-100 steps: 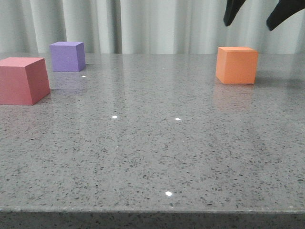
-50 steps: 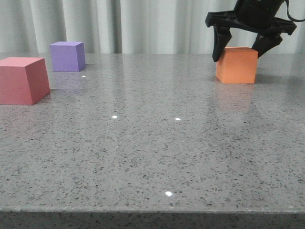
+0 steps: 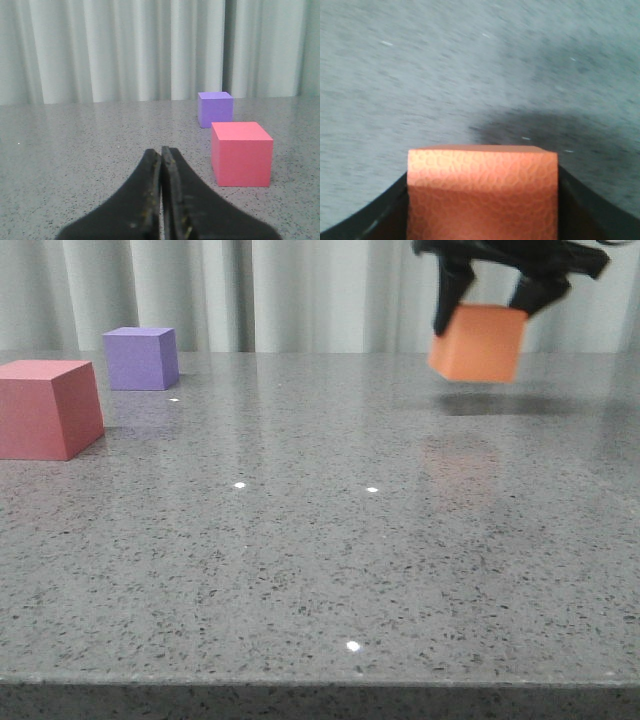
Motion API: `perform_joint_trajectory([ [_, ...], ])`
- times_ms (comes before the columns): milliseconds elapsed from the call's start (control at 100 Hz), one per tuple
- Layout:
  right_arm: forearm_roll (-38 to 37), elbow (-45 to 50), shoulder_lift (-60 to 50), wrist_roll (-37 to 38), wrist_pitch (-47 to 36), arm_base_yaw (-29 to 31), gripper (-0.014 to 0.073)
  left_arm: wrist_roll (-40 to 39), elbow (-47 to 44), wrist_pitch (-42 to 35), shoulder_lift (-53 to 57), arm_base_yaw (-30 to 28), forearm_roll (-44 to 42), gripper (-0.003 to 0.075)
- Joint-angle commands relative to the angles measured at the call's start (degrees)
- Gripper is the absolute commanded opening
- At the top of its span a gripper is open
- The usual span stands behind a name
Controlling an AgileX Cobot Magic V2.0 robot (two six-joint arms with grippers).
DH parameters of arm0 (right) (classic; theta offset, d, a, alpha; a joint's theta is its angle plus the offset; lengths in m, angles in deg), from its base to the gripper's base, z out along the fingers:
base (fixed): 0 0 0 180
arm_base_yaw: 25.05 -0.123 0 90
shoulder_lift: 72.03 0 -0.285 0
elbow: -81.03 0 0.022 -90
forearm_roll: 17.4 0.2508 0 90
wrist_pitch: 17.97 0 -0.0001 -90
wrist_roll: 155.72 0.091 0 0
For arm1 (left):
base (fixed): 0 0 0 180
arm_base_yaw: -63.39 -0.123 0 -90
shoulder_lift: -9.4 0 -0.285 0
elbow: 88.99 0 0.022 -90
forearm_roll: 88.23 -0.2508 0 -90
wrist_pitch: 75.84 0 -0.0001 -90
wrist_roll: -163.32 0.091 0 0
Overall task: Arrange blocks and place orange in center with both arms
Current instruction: 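Lift the orange cube with the right gripper and carry it toward the table middle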
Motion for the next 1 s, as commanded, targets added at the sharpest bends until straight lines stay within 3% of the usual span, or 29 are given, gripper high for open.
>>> perform_joint_trajectory([
  [0,-3.4,-3.6,-3.7,4.6,-1.8,-2.9,0.0395,0.0,-2.4,-4.3,1.8,0.0,0.0,-0.0019],
  [200,-14.9,-11.6,1.2,17.2,3.0,-11.0,0.0395,0.0,-2.4,-4.3,1.8,0.0,0.0,-0.0019],
  [450,-15.5,-25.3,10.6,21.0,6.2,-17.2,0.0395,0.0,-2.4,-4.3,1.8,0.0,0.0,-0.0019],
  [650,-15.6,-34.1,17.4,23.0,8.7,-18.7,0.0395,0.0,-2.4,-4.3,1.8,0.0,0.0,-0.0019],
  [990,-15.9,-36.3,18.9,23.9,12.2,-18.9,0.0395,0.0,-2.4,-4.3,1.8,0.0,0.0,-0.0019],
])
